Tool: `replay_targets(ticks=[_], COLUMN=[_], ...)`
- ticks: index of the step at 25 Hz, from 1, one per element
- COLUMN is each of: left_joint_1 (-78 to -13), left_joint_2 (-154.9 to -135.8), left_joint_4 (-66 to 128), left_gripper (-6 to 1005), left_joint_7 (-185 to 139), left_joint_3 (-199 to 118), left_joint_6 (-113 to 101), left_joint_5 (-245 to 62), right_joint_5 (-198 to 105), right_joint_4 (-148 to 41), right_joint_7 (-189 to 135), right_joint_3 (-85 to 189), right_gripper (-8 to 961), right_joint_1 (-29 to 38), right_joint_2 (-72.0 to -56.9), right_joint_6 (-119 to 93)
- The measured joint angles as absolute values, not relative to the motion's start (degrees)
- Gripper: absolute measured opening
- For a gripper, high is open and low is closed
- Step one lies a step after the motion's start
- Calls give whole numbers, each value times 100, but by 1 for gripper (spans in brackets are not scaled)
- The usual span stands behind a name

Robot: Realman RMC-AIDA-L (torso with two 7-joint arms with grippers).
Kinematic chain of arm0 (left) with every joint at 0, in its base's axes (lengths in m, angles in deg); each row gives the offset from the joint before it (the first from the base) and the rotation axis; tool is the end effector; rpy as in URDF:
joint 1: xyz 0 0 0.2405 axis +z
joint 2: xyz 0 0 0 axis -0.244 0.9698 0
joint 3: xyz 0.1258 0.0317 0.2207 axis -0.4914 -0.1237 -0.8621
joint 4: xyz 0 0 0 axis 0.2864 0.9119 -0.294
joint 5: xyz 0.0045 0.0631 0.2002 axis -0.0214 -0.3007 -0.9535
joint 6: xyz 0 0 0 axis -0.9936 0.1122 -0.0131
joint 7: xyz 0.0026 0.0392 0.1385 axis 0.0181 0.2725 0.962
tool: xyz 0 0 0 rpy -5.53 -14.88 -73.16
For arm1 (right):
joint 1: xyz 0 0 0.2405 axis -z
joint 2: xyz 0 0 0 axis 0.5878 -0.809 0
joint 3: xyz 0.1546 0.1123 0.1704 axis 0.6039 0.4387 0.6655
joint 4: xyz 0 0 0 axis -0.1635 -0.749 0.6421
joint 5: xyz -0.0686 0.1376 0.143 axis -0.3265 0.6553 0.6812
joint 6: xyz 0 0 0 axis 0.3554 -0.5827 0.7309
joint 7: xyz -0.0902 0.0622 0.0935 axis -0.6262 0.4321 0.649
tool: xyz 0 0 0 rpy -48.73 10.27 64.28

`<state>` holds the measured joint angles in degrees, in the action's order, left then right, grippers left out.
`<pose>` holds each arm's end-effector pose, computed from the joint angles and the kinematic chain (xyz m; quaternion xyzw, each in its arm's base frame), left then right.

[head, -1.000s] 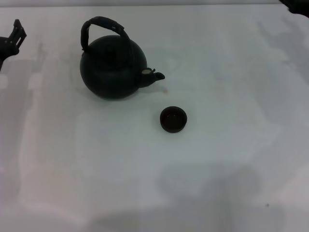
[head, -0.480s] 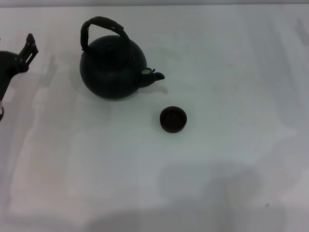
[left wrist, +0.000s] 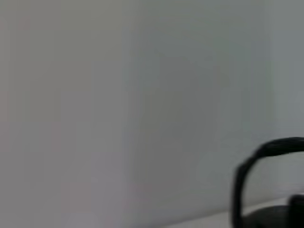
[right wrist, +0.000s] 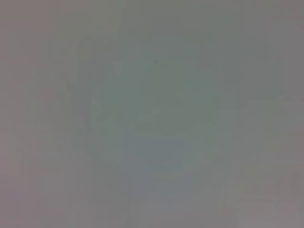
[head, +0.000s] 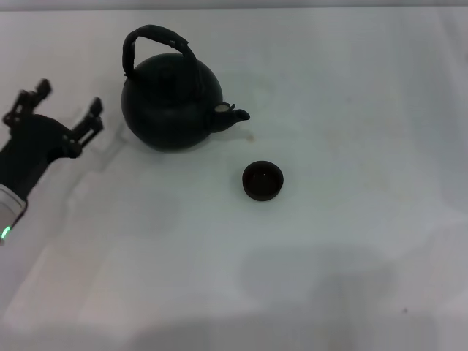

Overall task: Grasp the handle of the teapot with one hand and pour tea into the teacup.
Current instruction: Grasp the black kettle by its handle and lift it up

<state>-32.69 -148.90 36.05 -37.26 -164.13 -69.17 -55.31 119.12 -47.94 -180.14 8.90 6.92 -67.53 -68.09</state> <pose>-0.3425 0.2775 -0.0414 -0.7887 -0.2080 -0.2754 0.5087 0.3814 0.3718 0.0474 -0.6292 0.3749 0.2582 0.6300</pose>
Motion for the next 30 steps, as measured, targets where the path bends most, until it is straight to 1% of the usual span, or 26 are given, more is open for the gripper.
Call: replay_targets(ticks=[11, 23, 30], left_joint_1=[-3599, -4329, -4573], left_joint_2=[-14876, -14898, -14909], left_joint_4=[3528, 3289, 3302], left_gripper=[874, 866, 862], left_joint_7=[-3867, -3807, -3622], left_joint_3=[-16374, -16353, -16397], left_joint_6=[-6996, -6604, -6188], left_joint_5=[-5789, -5616, -5655], right_joint_5=[11902, 11929, 11930], right_joint_4=[-4880, -4881, -4899], right_joint_7=[-18014, -18014, -18014], right_joint_3=[892, 899, 899], right_gripper=[840, 840, 841], right_joint_1=[658, 645, 639], right_joint_2=[-6758, -6768, -6772], right_joint_6=[-6802, -6758, -6758])
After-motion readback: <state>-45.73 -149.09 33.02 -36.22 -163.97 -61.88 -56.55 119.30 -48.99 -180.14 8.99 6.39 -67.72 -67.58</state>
